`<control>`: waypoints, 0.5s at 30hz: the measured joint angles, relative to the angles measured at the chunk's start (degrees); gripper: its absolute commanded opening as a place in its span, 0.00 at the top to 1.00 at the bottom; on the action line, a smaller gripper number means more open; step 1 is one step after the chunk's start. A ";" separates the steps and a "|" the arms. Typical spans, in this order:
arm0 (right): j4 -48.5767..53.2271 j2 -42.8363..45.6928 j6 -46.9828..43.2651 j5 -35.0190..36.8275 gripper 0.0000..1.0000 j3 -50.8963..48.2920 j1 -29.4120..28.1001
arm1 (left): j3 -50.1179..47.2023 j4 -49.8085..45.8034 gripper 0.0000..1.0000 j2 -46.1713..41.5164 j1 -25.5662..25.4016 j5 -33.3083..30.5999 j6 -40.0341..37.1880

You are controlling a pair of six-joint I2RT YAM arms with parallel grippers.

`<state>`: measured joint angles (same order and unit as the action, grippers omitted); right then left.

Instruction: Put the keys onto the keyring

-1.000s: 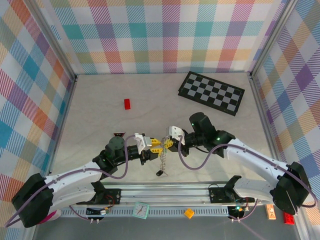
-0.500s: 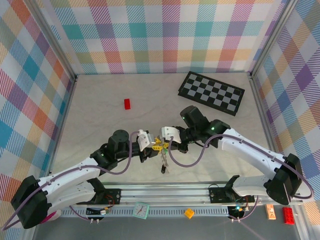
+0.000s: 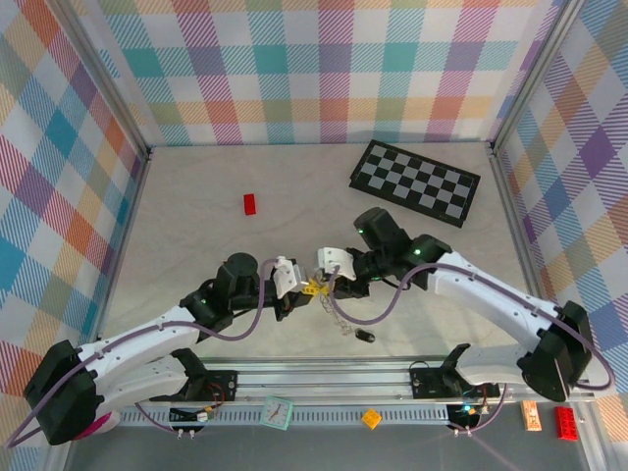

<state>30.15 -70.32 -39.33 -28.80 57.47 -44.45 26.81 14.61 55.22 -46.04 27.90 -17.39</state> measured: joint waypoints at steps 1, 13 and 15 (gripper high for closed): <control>-1.36 1.09 1.36 -1.07 0.70 -1.42 0.87 | -0.61 1.22 1.00 -0.37 0.00 0.00 0.22; -13.66 2.82 10.10 -10.67 0.68 -8.74 3.04 | -6.43 12.83 1.00 -1.33 0.00 0.37 3.48; -14.45 2.47 10.45 -11.02 0.68 -8.76 3.04 | -6.45 14.05 1.00 -1.16 0.00 0.70 3.96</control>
<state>15.70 -67.85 -28.88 -39.81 48.71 -41.41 20.36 28.67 54.06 -46.04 28.60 -13.43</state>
